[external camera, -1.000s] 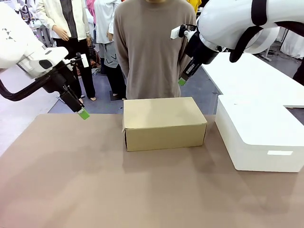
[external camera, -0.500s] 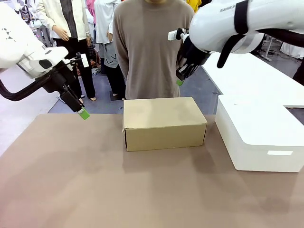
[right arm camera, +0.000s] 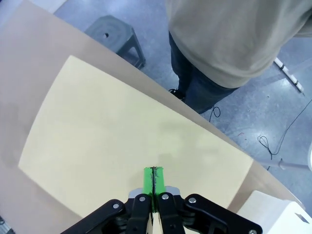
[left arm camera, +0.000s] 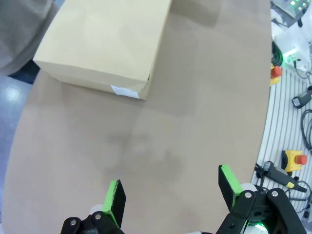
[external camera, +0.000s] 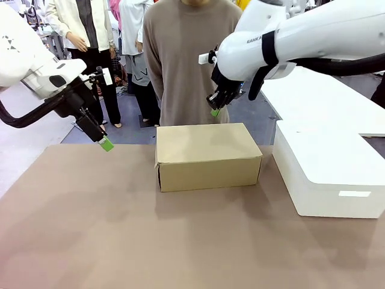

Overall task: Pack the shoes into the box.
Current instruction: Press down on the lid of the Shoes Box.

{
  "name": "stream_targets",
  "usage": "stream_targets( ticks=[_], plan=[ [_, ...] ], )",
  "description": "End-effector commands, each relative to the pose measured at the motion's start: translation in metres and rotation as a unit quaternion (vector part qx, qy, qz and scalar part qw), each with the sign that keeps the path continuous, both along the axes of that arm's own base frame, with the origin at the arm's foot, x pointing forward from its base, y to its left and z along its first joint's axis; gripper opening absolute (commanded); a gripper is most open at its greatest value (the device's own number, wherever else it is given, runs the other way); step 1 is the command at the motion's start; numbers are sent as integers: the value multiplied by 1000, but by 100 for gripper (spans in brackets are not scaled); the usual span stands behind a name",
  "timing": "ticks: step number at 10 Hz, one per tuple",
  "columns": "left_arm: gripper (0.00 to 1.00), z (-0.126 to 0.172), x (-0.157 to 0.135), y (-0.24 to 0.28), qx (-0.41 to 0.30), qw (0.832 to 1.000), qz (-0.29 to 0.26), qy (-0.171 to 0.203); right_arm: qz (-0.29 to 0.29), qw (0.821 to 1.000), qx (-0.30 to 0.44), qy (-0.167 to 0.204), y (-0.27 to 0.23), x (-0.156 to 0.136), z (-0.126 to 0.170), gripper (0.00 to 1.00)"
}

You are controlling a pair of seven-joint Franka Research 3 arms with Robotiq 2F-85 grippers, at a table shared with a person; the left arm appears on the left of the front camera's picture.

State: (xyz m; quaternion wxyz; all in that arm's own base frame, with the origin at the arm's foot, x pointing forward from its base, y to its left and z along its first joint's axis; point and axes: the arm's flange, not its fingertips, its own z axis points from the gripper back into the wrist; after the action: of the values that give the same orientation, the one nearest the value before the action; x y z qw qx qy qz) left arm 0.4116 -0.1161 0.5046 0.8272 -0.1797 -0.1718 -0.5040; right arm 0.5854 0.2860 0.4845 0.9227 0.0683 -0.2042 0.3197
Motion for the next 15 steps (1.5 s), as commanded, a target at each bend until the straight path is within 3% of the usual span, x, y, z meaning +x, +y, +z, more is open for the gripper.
stream_targets(
  ticks=[1, 6, 11, 12, 15],
  plan=[
    [100, 1, -1, 0, -1, 1000, 9, 1, -21, 1000, 2, -2, 11, 13, -11, 0],
    [100, 1, -1, 0, -1, 1000, 9, 1, -29, 999, -17, -1, 28, 23, -49, 0],
    [100, 1, -1, 0, -1, 1000, 9, 1, -20, 999, -40, 32, 38, 25, -78, 0],
    [100, 1, -1, 0, -1, 1000, 9, 1, -16, 999, -34, 36, 37, 24, -76, 0],
    [100, 1, -1, 0, -1, 1000, 9, 1, -4, 1000, -18, 16, 17, 3, -19, 0]
  ],
)
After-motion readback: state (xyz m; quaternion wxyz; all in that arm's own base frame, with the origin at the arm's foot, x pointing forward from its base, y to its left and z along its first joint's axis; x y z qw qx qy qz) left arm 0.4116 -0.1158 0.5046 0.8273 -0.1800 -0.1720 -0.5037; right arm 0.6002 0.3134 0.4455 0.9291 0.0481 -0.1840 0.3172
